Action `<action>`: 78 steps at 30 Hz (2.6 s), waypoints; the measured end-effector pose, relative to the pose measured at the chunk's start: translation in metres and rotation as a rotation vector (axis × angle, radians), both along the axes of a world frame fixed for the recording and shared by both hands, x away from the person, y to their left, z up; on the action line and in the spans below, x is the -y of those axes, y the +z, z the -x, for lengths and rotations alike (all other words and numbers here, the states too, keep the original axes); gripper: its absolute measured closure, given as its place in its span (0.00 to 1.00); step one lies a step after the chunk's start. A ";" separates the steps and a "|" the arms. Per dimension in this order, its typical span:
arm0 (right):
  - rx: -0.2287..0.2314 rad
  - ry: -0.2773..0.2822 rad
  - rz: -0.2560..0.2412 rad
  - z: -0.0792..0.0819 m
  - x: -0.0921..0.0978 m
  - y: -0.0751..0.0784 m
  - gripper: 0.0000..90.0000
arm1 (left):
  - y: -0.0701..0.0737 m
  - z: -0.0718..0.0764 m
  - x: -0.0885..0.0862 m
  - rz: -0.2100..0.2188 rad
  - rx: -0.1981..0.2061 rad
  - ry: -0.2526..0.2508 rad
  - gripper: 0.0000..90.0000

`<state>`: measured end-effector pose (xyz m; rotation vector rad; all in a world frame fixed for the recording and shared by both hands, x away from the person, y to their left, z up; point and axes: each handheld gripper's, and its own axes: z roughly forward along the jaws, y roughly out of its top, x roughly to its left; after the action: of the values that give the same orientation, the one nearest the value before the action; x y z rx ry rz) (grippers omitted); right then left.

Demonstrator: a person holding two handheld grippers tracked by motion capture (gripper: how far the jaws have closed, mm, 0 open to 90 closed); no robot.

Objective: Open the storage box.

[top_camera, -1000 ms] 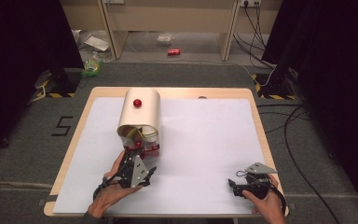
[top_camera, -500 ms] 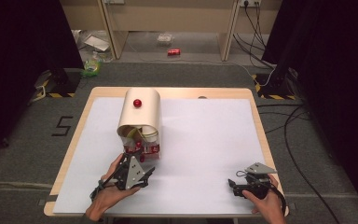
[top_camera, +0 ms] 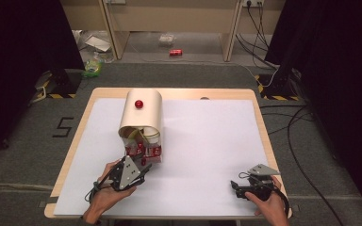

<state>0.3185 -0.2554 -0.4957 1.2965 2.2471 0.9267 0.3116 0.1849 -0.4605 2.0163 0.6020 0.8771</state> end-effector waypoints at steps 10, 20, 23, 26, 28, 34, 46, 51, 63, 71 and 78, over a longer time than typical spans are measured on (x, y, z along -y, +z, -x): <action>0.001 0.000 -0.001 0.000 0.000 0.000 0.09 | 0.002 0.003 -0.003 0.025 -0.025 -0.001 0.63; 0.001 0.001 -0.001 0.000 0.000 0.000 0.09 | 0.003 0.010 -0.004 0.034 -0.033 0.013 0.71; 0.001 0.001 -0.002 0.000 0.000 0.000 0.09 | 0.004 0.011 -0.006 0.044 -0.043 0.012 0.73; 0.001 0.001 -0.002 0.000 0.000 0.000 0.09 | 0.004 0.012 -0.007 0.038 -0.043 0.007 0.77; 0.001 0.002 -0.002 0.000 0.000 0.000 0.09 | 0.004 0.013 -0.008 0.032 -0.045 0.003 0.79; 0.001 0.001 -0.002 0.000 0.000 0.000 0.09 | 0.002 0.017 -0.010 0.027 -0.049 -0.005 0.82; 0.001 0.002 -0.002 0.000 0.000 0.000 0.09 | -0.004 0.029 -0.010 0.027 -0.053 0.002 0.86; 0.001 0.002 -0.002 0.000 0.000 0.000 0.09 | -0.005 0.033 -0.009 0.019 -0.053 0.007 0.86; 0.001 0.002 -0.002 0.000 0.000 0.000 0.09 | -0.007 0.040 -0.010 0.021 -0.075 -0.003 0.86; 0.001 0.002 -0.002 0.000 0.000 0.000 0.09 | -0.010 0.049 -0.010 0.011 -0.095 -0.023 0.86; 0.002 0.002 -0.002 0.000 0.000 0.000 0.09 | -0.008 0.052 -0.009 0.024 -0.115 -0.022 0.84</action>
<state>0.3187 -0.2553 -0.4960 1.2938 2.2475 0.9300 0.2592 0.1943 -0.4686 2.0583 0.6497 0.7408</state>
